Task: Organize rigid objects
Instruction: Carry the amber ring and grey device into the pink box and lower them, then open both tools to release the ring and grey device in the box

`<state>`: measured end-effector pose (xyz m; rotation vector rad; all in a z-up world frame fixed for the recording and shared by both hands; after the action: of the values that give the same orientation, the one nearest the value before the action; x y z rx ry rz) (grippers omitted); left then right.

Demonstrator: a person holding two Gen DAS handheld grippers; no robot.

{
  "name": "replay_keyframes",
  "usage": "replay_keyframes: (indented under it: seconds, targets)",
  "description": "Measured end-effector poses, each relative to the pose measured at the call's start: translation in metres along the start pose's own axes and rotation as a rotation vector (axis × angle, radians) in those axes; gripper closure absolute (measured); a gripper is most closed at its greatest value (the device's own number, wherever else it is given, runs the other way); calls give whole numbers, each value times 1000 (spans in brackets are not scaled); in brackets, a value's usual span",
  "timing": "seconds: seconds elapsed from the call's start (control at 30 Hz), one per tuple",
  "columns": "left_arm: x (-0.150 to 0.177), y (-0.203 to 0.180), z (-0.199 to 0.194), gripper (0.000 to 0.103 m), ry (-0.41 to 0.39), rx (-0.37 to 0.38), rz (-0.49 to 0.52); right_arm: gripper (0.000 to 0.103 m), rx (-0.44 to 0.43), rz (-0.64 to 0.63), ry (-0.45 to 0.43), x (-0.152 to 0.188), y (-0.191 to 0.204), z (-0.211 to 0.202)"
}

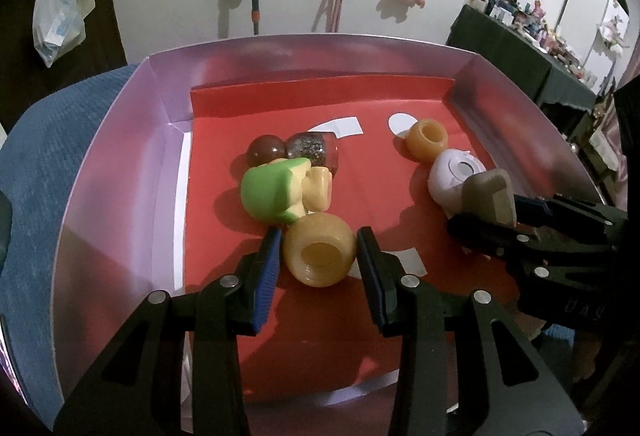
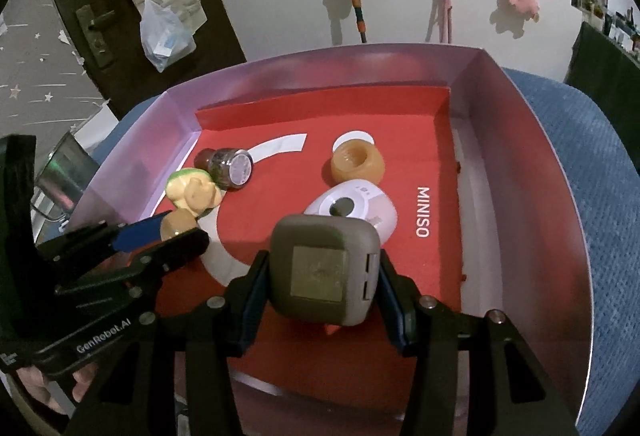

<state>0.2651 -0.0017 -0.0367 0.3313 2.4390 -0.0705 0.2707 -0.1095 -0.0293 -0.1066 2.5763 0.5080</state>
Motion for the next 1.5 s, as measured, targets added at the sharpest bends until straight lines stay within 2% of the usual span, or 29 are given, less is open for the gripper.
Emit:
replay_keyframes:
  seconds: [0.73,0.83,0.9,0.97,1.3,1.5]
  targets:
    - [0,5,-3,66,0,1,-14,49,3,-4,-4,0,0,1]
    - [-1,7,-4,57,-4,-7,-19,49,4,-4,-4,0,0,1]
    - [-2,8,-8,42,-21,-15,-24,49,3,-3,-4,0,0,1]
    - [-5,12,-12,35,-40,-45,-24,49,3,-3,-3,0,0,1]
    - [-5,13,-24,33,-66,-61,-29,40,-11,-4,-35,2,3,-12]
    - [-5,9,-35,28,-84,-72,-25,30,-36,-2,-71,4,8,-28]
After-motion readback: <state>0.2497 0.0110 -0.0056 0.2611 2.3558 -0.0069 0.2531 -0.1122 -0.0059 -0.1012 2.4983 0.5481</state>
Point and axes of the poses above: each gripper's, at about its wrist camera, not at the fingertips, and z roughly the way its jaws point, y to its left, x to its underside, the point moved 8 cm from there along z, roughly the way its jaws point, and after that the axes turned 13 degrees about z, right-handed, at the moved point
